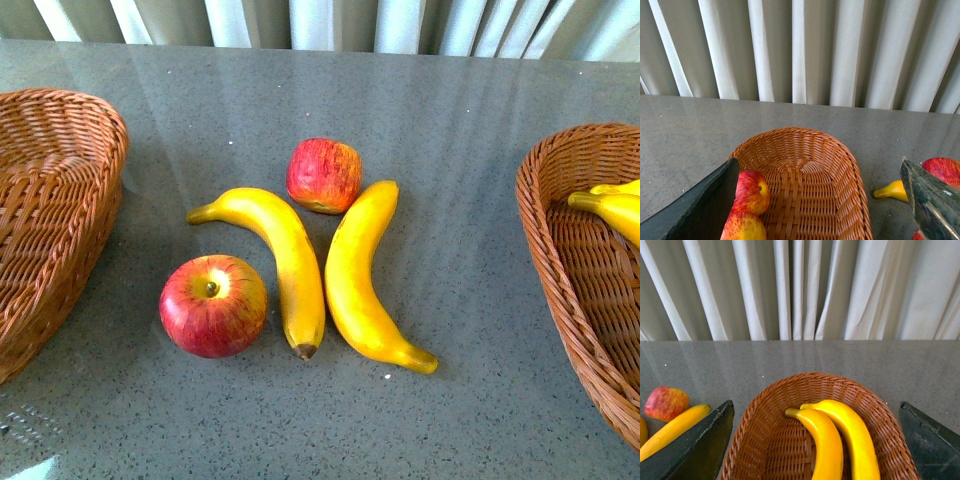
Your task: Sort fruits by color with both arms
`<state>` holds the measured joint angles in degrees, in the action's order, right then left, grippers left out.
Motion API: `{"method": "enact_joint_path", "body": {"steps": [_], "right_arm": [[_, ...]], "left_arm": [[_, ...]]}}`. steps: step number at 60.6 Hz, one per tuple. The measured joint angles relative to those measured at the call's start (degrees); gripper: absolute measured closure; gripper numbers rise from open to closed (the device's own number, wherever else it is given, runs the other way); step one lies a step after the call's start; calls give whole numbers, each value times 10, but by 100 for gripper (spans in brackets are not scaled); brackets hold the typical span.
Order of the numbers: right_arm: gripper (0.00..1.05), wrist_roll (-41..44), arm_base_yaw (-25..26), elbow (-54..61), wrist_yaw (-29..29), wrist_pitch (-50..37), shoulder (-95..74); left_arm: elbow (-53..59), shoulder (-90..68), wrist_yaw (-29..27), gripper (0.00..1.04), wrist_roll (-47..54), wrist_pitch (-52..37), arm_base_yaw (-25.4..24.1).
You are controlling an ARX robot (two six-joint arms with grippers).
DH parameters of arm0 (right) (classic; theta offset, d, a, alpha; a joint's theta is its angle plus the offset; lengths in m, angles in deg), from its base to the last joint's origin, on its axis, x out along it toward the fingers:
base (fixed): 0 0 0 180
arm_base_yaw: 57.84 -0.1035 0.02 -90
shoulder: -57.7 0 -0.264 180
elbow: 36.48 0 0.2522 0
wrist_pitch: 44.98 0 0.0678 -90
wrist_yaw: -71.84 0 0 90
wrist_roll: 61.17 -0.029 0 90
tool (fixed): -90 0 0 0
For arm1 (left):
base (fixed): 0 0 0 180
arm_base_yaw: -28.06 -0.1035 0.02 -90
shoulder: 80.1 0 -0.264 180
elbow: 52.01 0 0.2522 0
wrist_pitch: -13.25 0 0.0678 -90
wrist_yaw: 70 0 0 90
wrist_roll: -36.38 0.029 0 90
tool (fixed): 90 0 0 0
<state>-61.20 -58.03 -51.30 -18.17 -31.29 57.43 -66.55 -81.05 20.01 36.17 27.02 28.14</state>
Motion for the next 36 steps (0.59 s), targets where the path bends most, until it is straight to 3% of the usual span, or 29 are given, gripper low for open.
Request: {"method": "enact_joint_path", "body": {"steps": [36], "right_arm": [[9,0,0,0,0,0,0]], "left_arm": [[0,0,0,9,0,0,0]]}}
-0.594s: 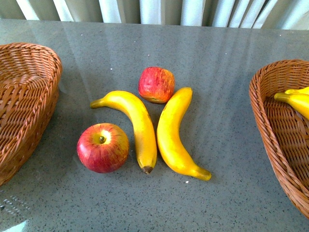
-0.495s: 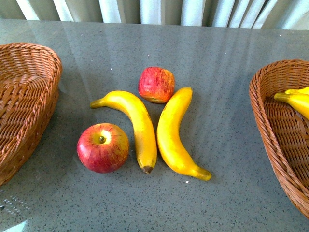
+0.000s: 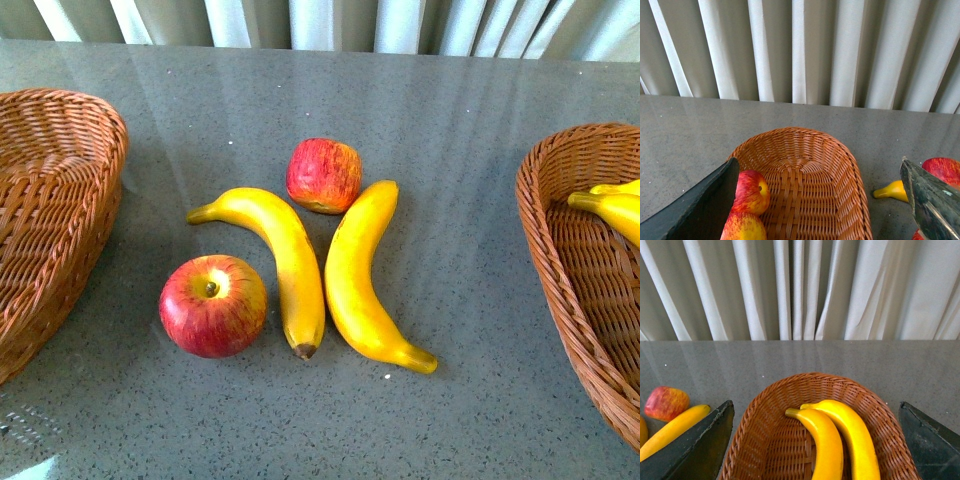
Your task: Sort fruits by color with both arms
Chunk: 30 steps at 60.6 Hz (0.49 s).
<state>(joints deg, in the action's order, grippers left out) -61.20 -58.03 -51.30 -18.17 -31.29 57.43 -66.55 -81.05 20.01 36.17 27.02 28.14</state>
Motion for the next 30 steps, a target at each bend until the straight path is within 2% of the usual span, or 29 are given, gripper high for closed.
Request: {"method": "enact_joint_path", "body": {"steps": [9,11,13,17,22,27,30], "right_arm": [[9,0,0,0,0,0,0],[9,0,0,0,0,0,0],[9,0,0,0,1,0,0],[9,0,0,0,0,0,0],[9,0,0,0,0,0,0],[9,0,0,0,0,0,0],[9,0,0,0,0,0,0]], "left_arm": [[0,-1,3,9,0,1,-1],[-14,-17,44,9,0,41,-10],[-49,-61,97,9,-2,118,-15],[-95,-152,129,9,-13,184,4],[-130,-253,91,9,-33,150,52],[-153,-327,20,9,-72,93,126],[-154,-370,-17,9,-100,56,187]]}}
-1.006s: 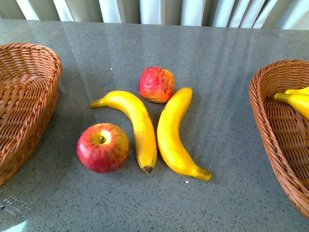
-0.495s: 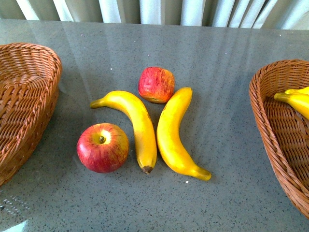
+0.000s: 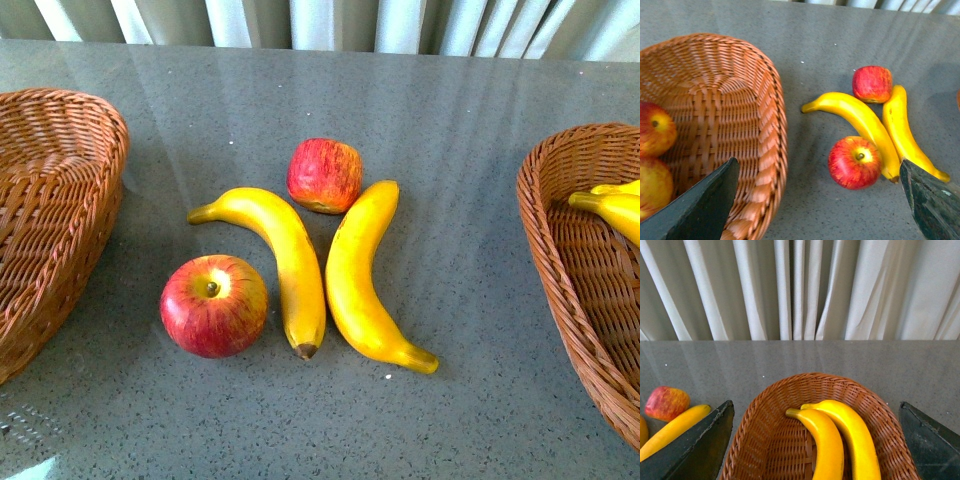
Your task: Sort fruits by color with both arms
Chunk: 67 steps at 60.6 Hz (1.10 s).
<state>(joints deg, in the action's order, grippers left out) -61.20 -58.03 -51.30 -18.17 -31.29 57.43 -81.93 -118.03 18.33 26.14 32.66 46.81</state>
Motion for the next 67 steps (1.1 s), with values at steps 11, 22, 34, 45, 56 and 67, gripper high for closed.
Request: {"method": "enact_joint_path", "body": {"steps": [11,22,34,45,56,67], "right_arm": [[9,0,0,0,0,0,0],[9,0,0,0,0,0,0],[9,0,0,0,0,0,0],[9,0,0,0,0,0,0],[9,0,0,0,0,0,0],[9,0,0,0,0,0,0]], "left_arm": [[0,-110,-42,9,-18,-86,80],[1,-196,-52,9,-21,-144,104],[2,-254,-63,9,-25,-199,130],[0,-330,-80,9,-16,-265,132],[-18,-391,-84,9,6,-319,131],[-34,-435,-77,9,21,-347,132]]}}
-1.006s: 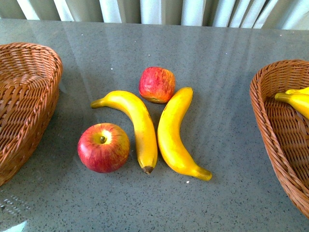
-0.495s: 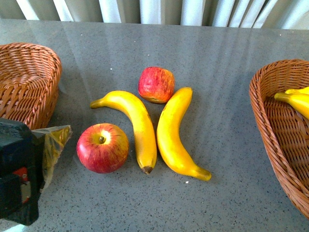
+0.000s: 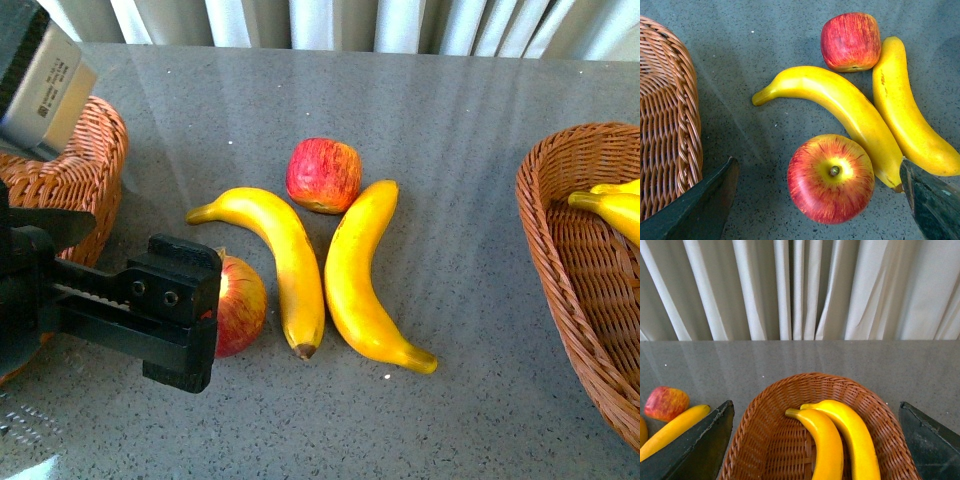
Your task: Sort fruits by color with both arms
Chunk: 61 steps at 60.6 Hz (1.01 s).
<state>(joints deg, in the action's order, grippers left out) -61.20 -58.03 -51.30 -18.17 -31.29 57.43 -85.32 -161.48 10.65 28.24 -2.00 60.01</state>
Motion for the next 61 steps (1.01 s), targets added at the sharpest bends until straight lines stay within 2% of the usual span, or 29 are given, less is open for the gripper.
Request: {"method": "enact_joint_path", "body": {"steps": [31,61], "right_arm": [[9,0,0,0,0,0,0],[9,0,0,0,0,0,0]], "left_arm": [[-40,-98,-8,9,-6,-31,37],[-50,-163,-7,9,0,-60,31]]}}
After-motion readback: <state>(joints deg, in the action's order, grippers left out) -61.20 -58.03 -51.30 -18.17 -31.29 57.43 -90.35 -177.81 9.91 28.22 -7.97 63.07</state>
